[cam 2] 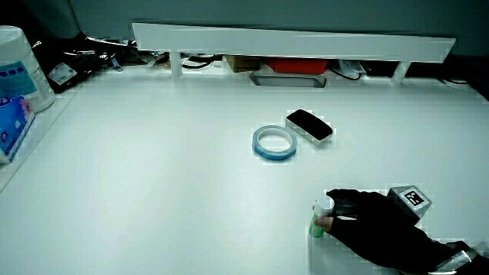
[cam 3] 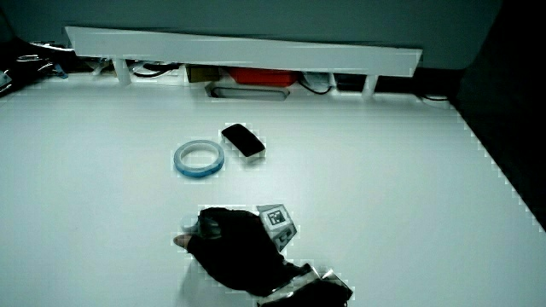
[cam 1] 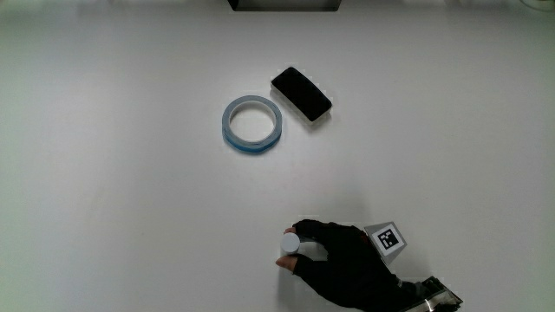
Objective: Place glue stick
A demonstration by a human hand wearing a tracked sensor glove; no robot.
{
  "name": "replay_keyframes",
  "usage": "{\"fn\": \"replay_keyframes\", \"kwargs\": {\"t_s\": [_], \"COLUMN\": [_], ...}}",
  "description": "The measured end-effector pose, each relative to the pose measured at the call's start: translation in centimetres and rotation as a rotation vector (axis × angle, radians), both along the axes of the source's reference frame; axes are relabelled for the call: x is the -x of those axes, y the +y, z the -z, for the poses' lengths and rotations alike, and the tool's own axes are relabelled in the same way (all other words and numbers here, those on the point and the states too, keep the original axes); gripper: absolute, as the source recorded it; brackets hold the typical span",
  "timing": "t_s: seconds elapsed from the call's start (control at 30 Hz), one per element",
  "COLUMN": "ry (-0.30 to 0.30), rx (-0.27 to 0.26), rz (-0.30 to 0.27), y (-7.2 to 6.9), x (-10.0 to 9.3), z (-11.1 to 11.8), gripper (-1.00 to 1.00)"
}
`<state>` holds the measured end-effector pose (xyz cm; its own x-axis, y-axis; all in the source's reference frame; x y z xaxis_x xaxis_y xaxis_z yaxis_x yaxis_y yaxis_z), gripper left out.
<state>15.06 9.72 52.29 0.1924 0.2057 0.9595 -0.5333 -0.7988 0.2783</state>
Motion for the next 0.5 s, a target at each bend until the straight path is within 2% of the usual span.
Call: {"fn": "replay_keyframes", "kwargs": {"t_s": [0.03,0.2,0.27,0.3,0.33,0.37,0.4,0.43,0.47,0.5], "ry": [-0.016,-0.014,-0.011,-0.033,-0.013,-0.03,-0.016,0.04,-0.001,0.011], "rx": [0.018,0.017,0.031,0.052,0.051,0.038,0.072,0.065,0.056,0.064], "rz": [-0.01,-0.007,-0.009,-0.023,-0.018,-0.021,-0.02,-0.022,-0.048,-0.037], "y": [0.0,0.0,0.1,0.0,0.1,0.0,0.0,0.0,-0.1,-0.2], "x": [0.1,-0.1,-0.3,-0.2,-0.5,-0.7,-0.8,-1.3,-1.4,-1.7], "z": [0.2,0.2,0.1,0.6,0.3,0.4,0.7,0.7,1.0,1.2], "gripper": [-0.19,-0.38,-0.46,-0.5,-0.54,-0.58,-0.62,-0.65,-0.69,-0.73]}}
